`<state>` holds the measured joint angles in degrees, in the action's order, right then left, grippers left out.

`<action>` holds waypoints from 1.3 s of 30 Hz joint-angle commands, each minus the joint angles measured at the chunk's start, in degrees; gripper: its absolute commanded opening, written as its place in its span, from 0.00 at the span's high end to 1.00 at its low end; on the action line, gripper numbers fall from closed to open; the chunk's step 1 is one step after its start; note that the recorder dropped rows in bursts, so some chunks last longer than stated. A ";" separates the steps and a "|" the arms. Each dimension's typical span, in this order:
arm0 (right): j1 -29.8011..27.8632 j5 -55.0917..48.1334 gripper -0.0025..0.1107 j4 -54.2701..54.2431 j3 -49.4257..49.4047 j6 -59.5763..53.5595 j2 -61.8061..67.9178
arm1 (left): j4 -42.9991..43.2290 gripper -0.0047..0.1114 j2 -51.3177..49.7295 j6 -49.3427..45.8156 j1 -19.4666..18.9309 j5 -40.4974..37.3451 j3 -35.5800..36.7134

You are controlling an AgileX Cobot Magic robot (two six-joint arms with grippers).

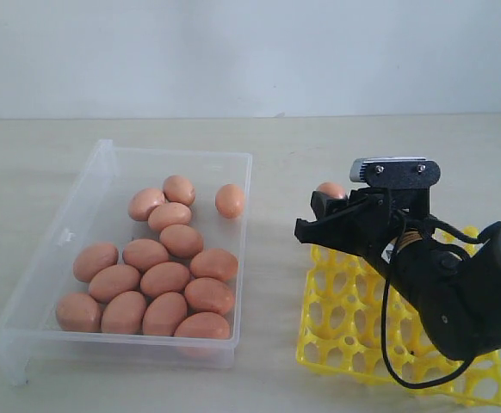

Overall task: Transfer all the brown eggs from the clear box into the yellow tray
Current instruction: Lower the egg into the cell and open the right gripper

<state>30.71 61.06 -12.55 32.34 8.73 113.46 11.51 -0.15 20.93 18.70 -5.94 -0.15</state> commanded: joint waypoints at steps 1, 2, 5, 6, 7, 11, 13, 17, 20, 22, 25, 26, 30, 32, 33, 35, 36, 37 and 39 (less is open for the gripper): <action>-0.45 -0.55 0.98 -1.05 0.40 -1.40 -0.12 | -0.13 0.92 0.15 0.47 0.45 0.33 0.15; -0.45 -0.55 0.98 -1.05 0.40 -1.40 -0.12 | -0.13 0.92 0.15 0.47 0.45 0.33 0.15; -0.45 -1.11 0.98 -1.05 0.40 -2.38 -0.12 | -0.13 0.92 0.15 0.47 0.45 0.33 0.15; -0.45 -1.09 0.98 -1.17 0.40 -2.37 -0.12 | -0.13 0.92 0.15 0.47 0.45 0.33 0.15; -0.45 -1.54 0.98 -1.16 0.40 -2.37 -0.12 | -0.13 0.92 0.15 0.47 0.45 0.33 0.15; -0.45 -1.75 0.98 -1.26 0.40 -2.26 -0.12 | -0.13 0.92 0.15 0.47 0.45 0.09 0.15; -0.45 -1.75 0.98 -2.34 0.40 -2.10 -0.12 | -0.13 0.92 0.15 0.47 0.45 0.09 0.15; -0.45 -2.24 0.93 -3.19 0.40 -1.78 -0.12 | -0.13 0.92 0.15 0.47 0.45 0.09 0.15; -0.45 -2.24 0.76 -3.19 0.40 -1.78 -0.12 | -0.13 0.92 0.15 0.47 0.45 0.09 0.15; -0.45 -2.40 0.59 -3.19 0.40 -1.67 -0.12 | -0.13 0.92 0.15 0.47 0.45 0.09 0.15; -0.45 -2.71 0.57 -2.84 0.40 -1.78 -0.12 | -0.13 0.92 0.15 0.47 0.45 0.31 0.15; -0.45 -2.71 0.57 -2.20 0.40 -1.89 -0.12 | -0.13 0.92 0.15 0.47 0.45 0.31 0.15; -0.45 -2.53 0.57 -2.06 0.40 -2.18 -0.24 | -0.13 0.92 0.15 0.47 0.45 0.31 0.15; -0.45 -1.42 0.57 -2.69 0.40 -3.31 -0.68 | -0.13 0.92 0.15 0.47 0.45 0.31 0.15; -0.45 -0.87 0.57 -3.30 0.40 -4.37 -1.32 | -0.13 0.92 0.15 0.47 0.45 0.31 0.15; -0.45 -0.72 0.57 -3.59 0.40 -4.71 -3.61 | -0.13 0.92 0.15 0.47 0.45 0.31 0.15; -0.45 -0.72 0.57 -3.59 0.40 -4.76 -5.26 | -0.13 0.92 0.15 0.47 0.45 0.31 0.15; -0.45 -0.72 0.57 -3.59 0.40 -4.99 -7.09 | -0.13 0.92 0.15 0.47 0.45 0.31 0.15; -0.45 -1.12 0.57 -1.00 0.40 -6.65 -11.03 | -0.13 0.92 0.15 0.47 0.45 0.31 0.15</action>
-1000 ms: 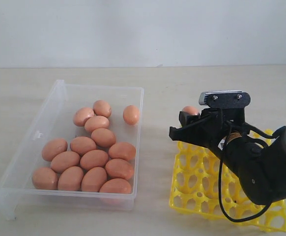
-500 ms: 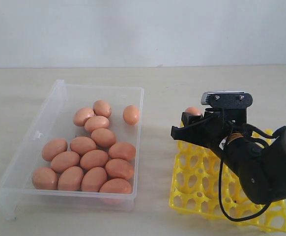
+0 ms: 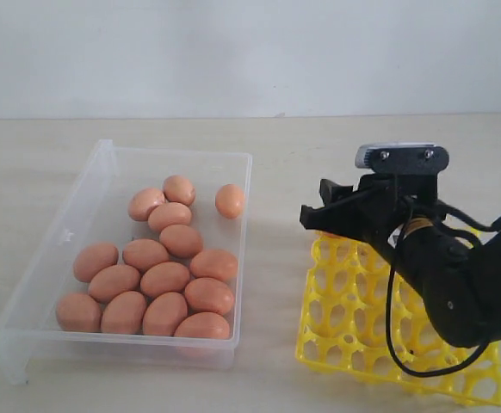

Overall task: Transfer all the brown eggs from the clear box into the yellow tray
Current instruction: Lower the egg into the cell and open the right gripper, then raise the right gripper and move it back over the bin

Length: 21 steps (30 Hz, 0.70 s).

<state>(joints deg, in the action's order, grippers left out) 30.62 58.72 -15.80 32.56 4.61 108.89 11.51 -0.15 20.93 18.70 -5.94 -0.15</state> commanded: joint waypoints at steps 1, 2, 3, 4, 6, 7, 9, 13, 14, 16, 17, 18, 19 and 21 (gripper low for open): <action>-0.36 0.45 0.57 4.87 0.31 -3.54 -8.03 | -0.13 0.92 0.15 0.47 0.45 0.31 0.15; -0.36 -1.87 0.57 7.57 0.94 -4.61 -10.00 | -0.13 0.92 0.15 0.47 0.45 0.31 0.15; -0.22 -6.50 0.57 10.41 2.21 -5.55 -11.91 | -0.13 0.92 0.15 0.47 0.45 0.31 0.15; -0.11 -11.56 0.57 12.40 3.82 -5.67 -13.23 | -0.13 0.92 0.15 0.47 0.45 0.31 0.15; -0.13 -27.03 0.57 15.00 9.48 -5.36 -15.41 | -0.13 0.92 0.15 0.47 0.45 0.31 0.15; -0.09 -35.44 0.57 15.16 13.00 -4.61 -15.81 | -0.13 0.92 0.15 0.47 0.45 0.17 0.15; 0.01 -51.05 0.57 15.16 19.90 -4.61 -15.56 | -0.13 0.92 0.15 0.47 0.45 0.17 0.15; 0.38 -72.24 0.57 15.16 33.95 -4.95 -12.96 | -0.13 0.92 0.15 0.47 0.45 0.17 0.15; 0.47 -75.58 0.57 15.06 36.40 -4.95 -12.18 | -0.13 0.92 0.15 0.47 0.45 0.17 0.15; 1.03 -82.03 0.57 14.67 42.09 -5.14 -10.13 | -0.13 0.92 0.15 0.47 0.45 0.17 0.15; 1.38 -84.12 0.57 13.80 44.18 -5.30 -8.93 | -0.13 0.92 0.15 0.47 0.45 0.17 0.15; 1.89 -86.36 0.57 13.26 46.68 -6.18 -7.63 | -0.13 0.92 0.15 0.47 0.45 0.17 0.15; 2.38 -88.58 0.57 13.09 49.09 -6.55 -6.21 | -0.13 0.92 0.15 0.47 0.45 0.17 0.15; 3.42 -92.87 0.57 12.39 53.85 -6.88 -3.32 | -0.13 0.92 0.15 0.47 0.45 0.17 0.15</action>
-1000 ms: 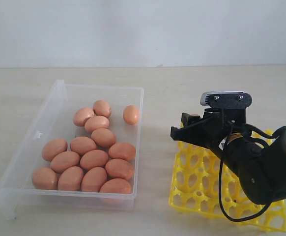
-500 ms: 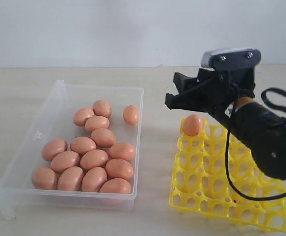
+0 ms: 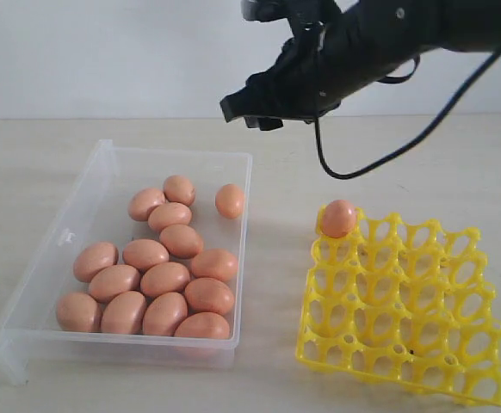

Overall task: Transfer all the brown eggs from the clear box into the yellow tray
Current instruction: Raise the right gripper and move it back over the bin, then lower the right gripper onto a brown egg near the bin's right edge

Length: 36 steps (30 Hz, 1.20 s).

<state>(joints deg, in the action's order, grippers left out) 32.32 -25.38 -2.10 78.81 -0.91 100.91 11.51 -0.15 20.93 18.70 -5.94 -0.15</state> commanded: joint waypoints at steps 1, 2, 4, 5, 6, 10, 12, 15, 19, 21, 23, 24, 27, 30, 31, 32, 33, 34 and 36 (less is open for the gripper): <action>2.20 -10.91 0.57 -2.01 9.98 -1.72 6.37 | -0.13 0.92 0.15 0.47 0.45 0.17 0.15; 2.47 -12.59 0.57 -2.46 11.84 -1.95 7.82 | -0.13 0.92 0.15 0.47 0.45 0.17 0.15; 2.88 -17.21 0.57 -2.99 16.74 -1.95 11.60 | -0.13 0.92 0.15 0.47 0.45 0.17 0.15; 3.01 -19.15 0.57 -3.12 18.72 -1.95 13.13 | -0.13 0.92 0.15 0.47 0.45 0.17 0.15; 3.01 -21.37 0.57 -3.31 21.15 -1.95 14.99 | -0.13 0.92 0.15 0.47 0.45 0.17 0.15; 3.01 -26.03 0.57 -3.88 28.04 -1.95 20.86 | -0.13 0.92 0.15 0.47 0.45 0.17 0.15; 3.01 -26.09 0.57 -5.53 30.16 -2.42 22.81 | -0.13 0.92 0.15 0.47 0.45 0.29 0.15; 3.01 -25.84 0.57 -6.21 32.57 -2.58 25.56 | -0.13 0.92 0.15 0.47 0.45 0.29 0.15; 3.01 -25.48 0.57 -6.21 34.96 -2.82 29.24 | -0.13 0.92 0.15 0.47 0.45 0.29 0.15; 3.01 -25.18 0.57 -6.11 36.25 -2.82 30.89 | -0.13 0.92 0.15 0.47 0.45 0.29 0.15; 3.01 -25.18 0.57 -6.11 37.66 -2.82 32.59 | -0.13 0.92 0.15 0.47 0.45 0.29 0.15; 3.01 -25.45 0.57 -6.11 38.13 -2.82 33.15 | -0.13 0.92 0.15 0.47 0.45 0.29 0.15; 3.01 -26.73 0.57 -4.35 39.48 -2.70 34.47 | -0.13 0.92 0.15 0.47 0.45 0.29 0.15; 3.01 -27.53 0.57 -2.35 39.59 -1.91 34.85 | -0.13 0.92 0.15 0.47 0.45 0.29 0.15; 3.01 -27.93 0.57 -1.57 39.59 -1.42 34.85 | -0.13 0.92 0.15 0.47 0.45 0.29 0.15; 3.01 -28.23 0.57 -0.79 39.59 -0.87 34.85 | -0.13 0.92 0.15 0.47 0.45 0.29 0.15; 3.01 -28.53 0.57 -0.30 39.59 -0.66 34.85 | -0.13 0.92 0.15 0.47 0.45 0.29 0.15; 3.01 -29.09 0.57 -0.28 39.59 -0.50 34.85 | -0.13 0.92 0.15 0.47 0.45 0.17 0.15; 3.01 -29.84 0.57 -0.19 39.59 -0.50 34.98 | -0.13 0.92 0.15 0.47 0.45 0.04 0.15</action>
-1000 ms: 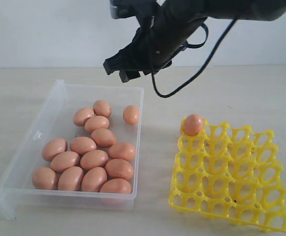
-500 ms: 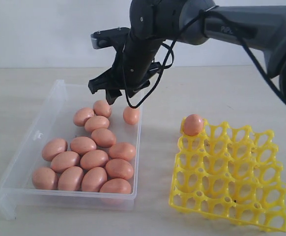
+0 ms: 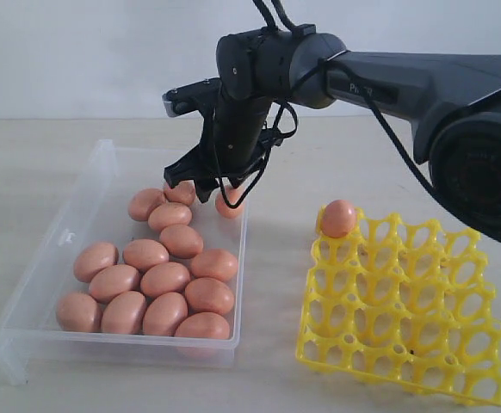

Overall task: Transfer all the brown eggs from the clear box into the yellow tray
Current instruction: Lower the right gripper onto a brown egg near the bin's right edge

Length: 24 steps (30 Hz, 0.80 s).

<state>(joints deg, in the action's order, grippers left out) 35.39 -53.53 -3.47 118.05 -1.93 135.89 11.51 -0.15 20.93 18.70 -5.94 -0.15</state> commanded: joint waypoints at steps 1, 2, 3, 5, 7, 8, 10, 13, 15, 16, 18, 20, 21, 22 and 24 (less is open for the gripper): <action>-0.06 -1.91 0.57 0.93 0.35 0.75 0.13 | -0.13 0.92 0.15 0.47 0.45 0.04 0.15; -0.06 -2.05 0.57 0.64 0.35 0.98 0.13 | -0.13 0.92 0.15 0.47 0.45 0.04 0.15; 0.06 -2.05 0.57 0.42 0.35 0.98 0.51 | -0.13 0.92 0.15 0.47 0.45 0.04 0.15; 0.16 -2.05 0.57 -0.96 0.35 -0.13 0.62 | -0.13 0.92 0.15 0.47 0.45 0.04 0.15; 0.16 -1.93 0.57 -2.09 0.35 -1.80 0.76 | -0.13 0.92 0.15 0.47 0.45 0.04 0.15; 0.16 -1.93 0.57 -2.09 0.35 -1.92 0.76 | -0.13 0.92 0.15 0.47 0.45 0.04 0.15; 0.16 -1.82 0.57 -2.09 0.35 -2.62 0.65 | -0.13 0.92 0.15 0.47 0.45 0.04 0.15; 0.19 -1.74 0.57 -1.97 0.35 -4.94 0.65 | -0.13 0.92 0.15 0.47 0.45 0.04 0.15; 0.41 -0.98 0.57 -1.97 0.35 -5.59 0.65 | -0.13 0.92 0.15 0.47 0.45 0.04 0.15; 0.43 -0.56 0.57 -1.66 0.35 -5.72 0.65 | -0.13 0.92 0.15 0.47 0.45 0.04 0.15; 0.56 0.21 0.57 -0.31 0.35 -4.89 0.65 | -0.13 0.92 0.15 0.47 0.45 0.04 0.15; 0.56 0.87 0.57 1.51 0.35 -1.62 0.65 | -0.13 0.92 0.15 0.47 0.45 0.04 0.15; 0.56 0.98 0.57 2.93 0.35 0.65 0.65 | -0.13 0.92 0.15 0.47 0.45 0.04 0.15; 0.56 1.22 0.57 5.10 0.35 3.04 0.65 | -0.13 0.92 0.15 0.47 0.45 0.27 0.15; 0.56 1.21 0.57 8.33 0.35 6.18 0.65 | -0.13 0.92 0.15 0.47 0.45 0.31 0.15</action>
<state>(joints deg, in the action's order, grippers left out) 35.94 -52.90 0.36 118.17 -0.33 136.55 11.51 -0.15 20.93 18.70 -5.94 -0.15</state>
